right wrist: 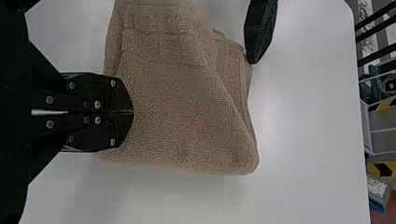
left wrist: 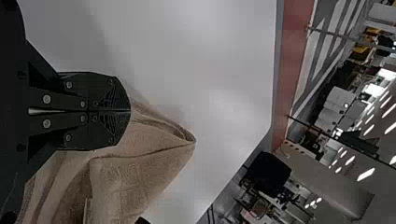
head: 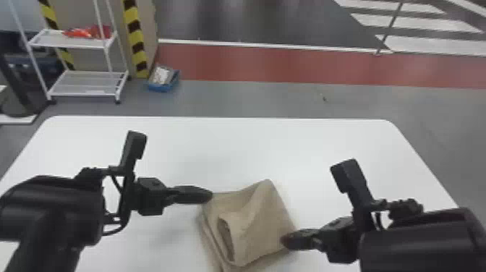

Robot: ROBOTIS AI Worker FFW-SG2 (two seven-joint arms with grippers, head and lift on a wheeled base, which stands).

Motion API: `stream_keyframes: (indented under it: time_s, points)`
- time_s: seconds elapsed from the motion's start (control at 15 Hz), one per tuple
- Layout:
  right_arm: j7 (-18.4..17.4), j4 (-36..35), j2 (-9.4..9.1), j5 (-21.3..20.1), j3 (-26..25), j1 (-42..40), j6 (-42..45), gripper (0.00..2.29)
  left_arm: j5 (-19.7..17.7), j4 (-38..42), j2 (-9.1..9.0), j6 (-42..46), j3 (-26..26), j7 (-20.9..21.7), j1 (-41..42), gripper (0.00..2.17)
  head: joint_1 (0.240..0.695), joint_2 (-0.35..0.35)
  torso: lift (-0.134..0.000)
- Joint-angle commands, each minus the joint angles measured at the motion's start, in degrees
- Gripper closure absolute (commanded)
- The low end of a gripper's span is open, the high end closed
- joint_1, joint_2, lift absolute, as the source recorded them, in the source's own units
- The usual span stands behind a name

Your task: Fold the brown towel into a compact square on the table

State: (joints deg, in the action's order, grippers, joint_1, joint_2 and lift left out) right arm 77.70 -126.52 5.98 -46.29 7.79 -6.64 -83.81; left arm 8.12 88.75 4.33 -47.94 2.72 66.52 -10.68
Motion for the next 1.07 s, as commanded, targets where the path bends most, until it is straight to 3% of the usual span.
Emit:
stream_keyframes:
  time_s: [0.0,0.13,0.33,0.73,1.0]
  points:
    - [0.6,-2.2,0.97,1.0,-1.6,-1.4,-0.4,1.97,0.1,0.1,-0.03,0.0,-0.2,0.5,0.1,1.82,0.695,-0.117,-0.124]
    - [0.6,-3.7,3.16,1.0,-1.9,-4.1,-0.4,1.97,0.1,0.1,-0.03,0.3,0.2,0.5,0.0,1.82,0.695,-0.127,-0.124]
    - [0.6,-4.7,4.13,1.0,-2.7,-6.4,0.4,1.97,0.3,-0.5,-0.03,2.1,1.0,0.2,-0.1,1.82,0.695,-0.163,-0.124]
    - [0.6,3.0,1.23,0.4,-1.5,0.9,0.7,1.97,0.6,-0.5,-0.03,2.1,0.6,0.5,0.0,1.82,0.695,-0.168,-0.124]
    - [0.6,5.9,0.44,-0.1,-1.5,4.4,1.8,1.96,1.5,-0.5,-0.03,1.9,0.4,1.3,0.0,1.82,0.695,-0.145,-0.124]
